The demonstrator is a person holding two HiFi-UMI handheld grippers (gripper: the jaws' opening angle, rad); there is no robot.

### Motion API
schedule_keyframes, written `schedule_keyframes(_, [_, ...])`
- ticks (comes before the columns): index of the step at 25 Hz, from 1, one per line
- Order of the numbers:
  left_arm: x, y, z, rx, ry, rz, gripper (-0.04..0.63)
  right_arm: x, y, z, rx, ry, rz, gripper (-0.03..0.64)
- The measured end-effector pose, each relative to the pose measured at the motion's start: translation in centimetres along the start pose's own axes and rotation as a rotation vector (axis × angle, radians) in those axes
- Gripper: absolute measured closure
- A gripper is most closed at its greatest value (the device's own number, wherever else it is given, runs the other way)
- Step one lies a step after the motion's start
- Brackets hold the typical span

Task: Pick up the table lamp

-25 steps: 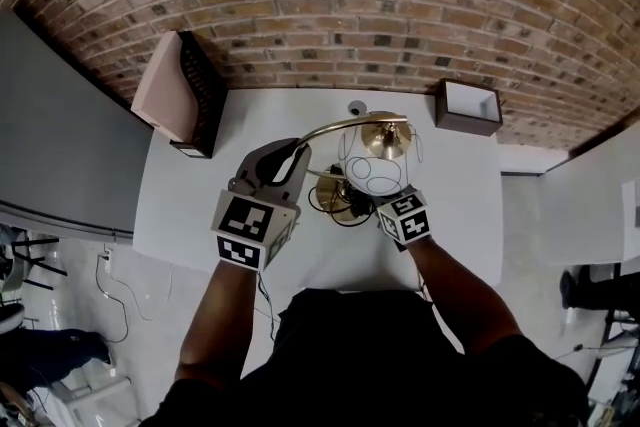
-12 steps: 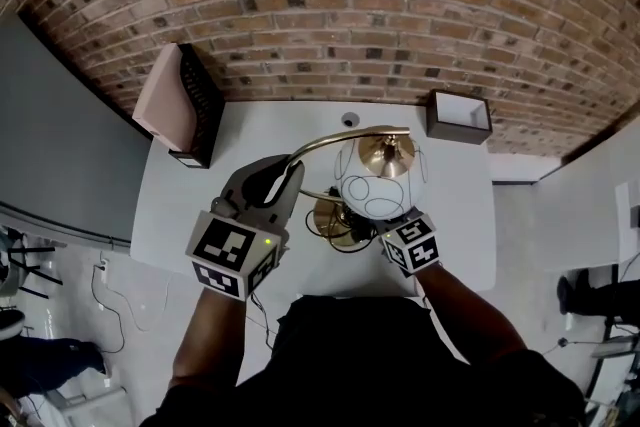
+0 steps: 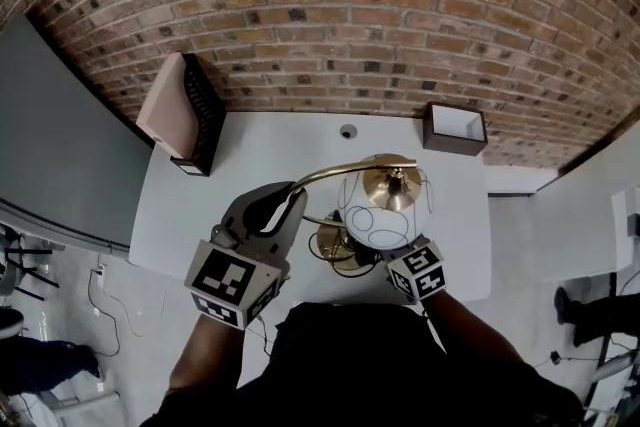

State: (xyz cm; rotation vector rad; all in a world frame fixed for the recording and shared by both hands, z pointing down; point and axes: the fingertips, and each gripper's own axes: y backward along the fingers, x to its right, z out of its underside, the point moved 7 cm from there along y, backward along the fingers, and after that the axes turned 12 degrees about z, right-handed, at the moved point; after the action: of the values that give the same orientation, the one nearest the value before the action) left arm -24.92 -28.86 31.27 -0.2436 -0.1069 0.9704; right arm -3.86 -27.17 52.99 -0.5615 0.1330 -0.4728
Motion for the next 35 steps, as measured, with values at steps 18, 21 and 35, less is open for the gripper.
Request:
schedule_keyframes(18, [1.5,0.5,-0.4,-0.008,-0.024,0.021,0.555,-0.4,1.4,0.3,0.019,-0.017,-0.01,0.569])
schedule_keyframes(21, [1.5,0.5,-0.6,-0.009,-0.022,0.023,0.555,-0.4,1.4,0.3,0.022,-0.018,-0.012,0.569])
schedule_keyframes(35, [1.1,0.3,-0.5,-0.015,-0.018,0.021,0.555,-0.7,0.6,0.2,0.022,-0.026,-0.014,0.569])
